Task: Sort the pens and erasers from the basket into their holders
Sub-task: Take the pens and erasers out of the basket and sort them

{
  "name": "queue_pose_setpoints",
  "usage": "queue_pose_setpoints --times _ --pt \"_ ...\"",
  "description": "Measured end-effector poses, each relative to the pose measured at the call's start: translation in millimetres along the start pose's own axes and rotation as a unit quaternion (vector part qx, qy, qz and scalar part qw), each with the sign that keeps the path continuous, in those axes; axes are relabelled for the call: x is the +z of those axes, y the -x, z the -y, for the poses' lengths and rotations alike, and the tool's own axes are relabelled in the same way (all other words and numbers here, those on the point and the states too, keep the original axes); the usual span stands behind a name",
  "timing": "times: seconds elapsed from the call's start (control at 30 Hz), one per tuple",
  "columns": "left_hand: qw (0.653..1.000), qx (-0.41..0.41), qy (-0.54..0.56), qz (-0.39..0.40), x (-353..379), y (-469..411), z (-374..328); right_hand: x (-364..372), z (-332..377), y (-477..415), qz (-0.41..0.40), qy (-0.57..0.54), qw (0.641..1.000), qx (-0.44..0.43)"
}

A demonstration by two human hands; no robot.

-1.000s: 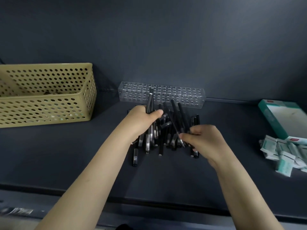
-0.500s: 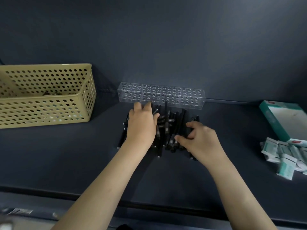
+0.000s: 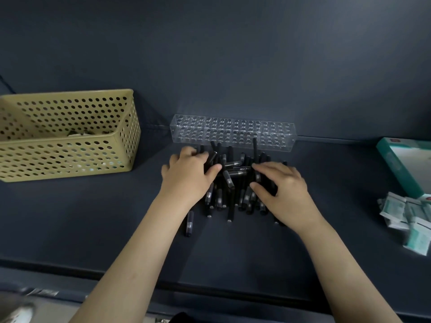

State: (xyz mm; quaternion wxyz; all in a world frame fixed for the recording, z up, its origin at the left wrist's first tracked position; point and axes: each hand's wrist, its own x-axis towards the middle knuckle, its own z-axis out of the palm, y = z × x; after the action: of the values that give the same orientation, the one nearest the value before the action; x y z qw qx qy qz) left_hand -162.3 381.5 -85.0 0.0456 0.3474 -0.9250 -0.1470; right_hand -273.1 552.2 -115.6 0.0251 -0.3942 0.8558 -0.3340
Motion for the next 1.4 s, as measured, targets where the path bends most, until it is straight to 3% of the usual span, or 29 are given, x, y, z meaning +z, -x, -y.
queue_pose_setpoints --times 0.1,0.27,0.43,0.5,0.63,0.77,0.93,1.03,1.23,1.4 --pt "1.0 -0.005 0.01 0.024 3.4 10.4 8.2 1.6 -1.2 1.4 -0.03 -0.028 0.999 -0.029" --pt "0.999 -0.019 -0.02 -0.022 6.2 12.8 -5.7 3.2 4.7 5.1 -0.004 -0.054 0.996 -0.064" --pt "0.996 0.001 -0.042 -0.082 10.2 17.0 -6.9 2.9 2.9 8.0 -0.069 -0.03 0.997 0.005" --pt "0.995 -0.024 -0.013 -0.098 11.7 22.9 1.4 0.6 -2.9 9.6 -0.054 0.002 0.997 0.064" --pt "0.984 -0.094 0.153 0.002 17.9 27.6 10.1 3.3 -4.4 9.4 0.008 -0.056 0.996 0.068" --pt "0.976 -0.001 0.212 0.05 26.4 16.6 10.0 9.5 2.3 3.8 0.025 -0.064 0.997 0.035" --pt "0.978 0.051 0.185 0.084 23.9 7.1 15.9 5.4 6.2 2.1 0.014 -0.034 0.999 0.021" --pt "0.98 0.079 0.178 0.03 5.9 14.9 25.5 -1.4 21.9 -5.9 0.003 -0.025 1.0 -0.013" --pt "0.963 0.178 0.121 -0.163 -77.9 28.2 85.1 -1.4 100.8 -46.8 0.026 -0.033 0.992 -0.122" --pt "0.967 0.168 0.064 -0.178 -142.1 5.5 170.7 29.1 190.0 -93.4 0.027 -0.028 0.98 -0.196"
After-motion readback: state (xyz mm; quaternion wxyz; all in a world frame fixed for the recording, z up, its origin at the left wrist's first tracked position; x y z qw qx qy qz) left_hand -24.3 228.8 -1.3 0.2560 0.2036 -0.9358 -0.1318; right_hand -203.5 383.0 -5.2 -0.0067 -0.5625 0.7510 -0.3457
